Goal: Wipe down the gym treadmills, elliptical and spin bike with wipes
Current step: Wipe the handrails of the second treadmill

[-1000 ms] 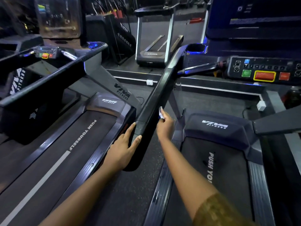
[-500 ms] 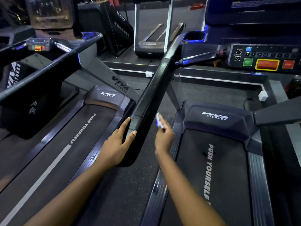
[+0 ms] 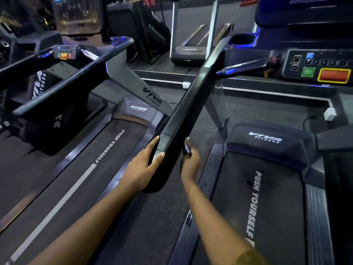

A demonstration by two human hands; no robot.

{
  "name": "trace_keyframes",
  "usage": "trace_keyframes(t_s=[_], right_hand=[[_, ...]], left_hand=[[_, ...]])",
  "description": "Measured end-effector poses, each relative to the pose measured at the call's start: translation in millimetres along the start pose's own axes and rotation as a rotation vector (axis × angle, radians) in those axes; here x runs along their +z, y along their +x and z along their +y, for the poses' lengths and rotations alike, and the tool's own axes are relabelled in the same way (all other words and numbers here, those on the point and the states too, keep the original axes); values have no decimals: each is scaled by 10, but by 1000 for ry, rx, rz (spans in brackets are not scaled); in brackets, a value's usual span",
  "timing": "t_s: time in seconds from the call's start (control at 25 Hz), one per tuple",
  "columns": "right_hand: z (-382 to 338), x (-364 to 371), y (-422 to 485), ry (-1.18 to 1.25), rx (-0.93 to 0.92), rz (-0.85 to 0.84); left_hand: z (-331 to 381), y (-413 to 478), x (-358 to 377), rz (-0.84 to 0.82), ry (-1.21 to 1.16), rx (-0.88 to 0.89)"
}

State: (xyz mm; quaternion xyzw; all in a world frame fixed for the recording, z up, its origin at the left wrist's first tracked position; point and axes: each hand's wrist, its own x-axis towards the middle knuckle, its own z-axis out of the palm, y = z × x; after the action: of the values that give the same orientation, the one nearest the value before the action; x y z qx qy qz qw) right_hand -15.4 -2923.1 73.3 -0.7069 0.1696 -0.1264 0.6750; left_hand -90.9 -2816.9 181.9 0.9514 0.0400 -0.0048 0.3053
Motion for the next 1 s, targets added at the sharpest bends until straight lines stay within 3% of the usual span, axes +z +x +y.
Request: trace_keyframes(t_s=[0.2, 0.32, 0.48, 0.68, 0.84, 1.0], right_hand=[[-83, -312, -810, 133, -4, -157], [-335, -356, -431, 153, -29, -31], [-581, -77, 228, 81, -155, -29], [-484, -92, -471, 163, -302, 7], [-315, -318, -1068, 178, -436, -176], [-341, -363, -577, 185, -292, -96]], left_hand=[[-16, 4, 1, -33, -9, -13], [-7, -2, 2, -22, -8, -17], [20, 3, -19, -20, 22, -17], [31, 11, -16, -8, 14, -28], [28, -4, -17, -10, -27, -32], [-15, -8, -30, -32, -14, -21]])
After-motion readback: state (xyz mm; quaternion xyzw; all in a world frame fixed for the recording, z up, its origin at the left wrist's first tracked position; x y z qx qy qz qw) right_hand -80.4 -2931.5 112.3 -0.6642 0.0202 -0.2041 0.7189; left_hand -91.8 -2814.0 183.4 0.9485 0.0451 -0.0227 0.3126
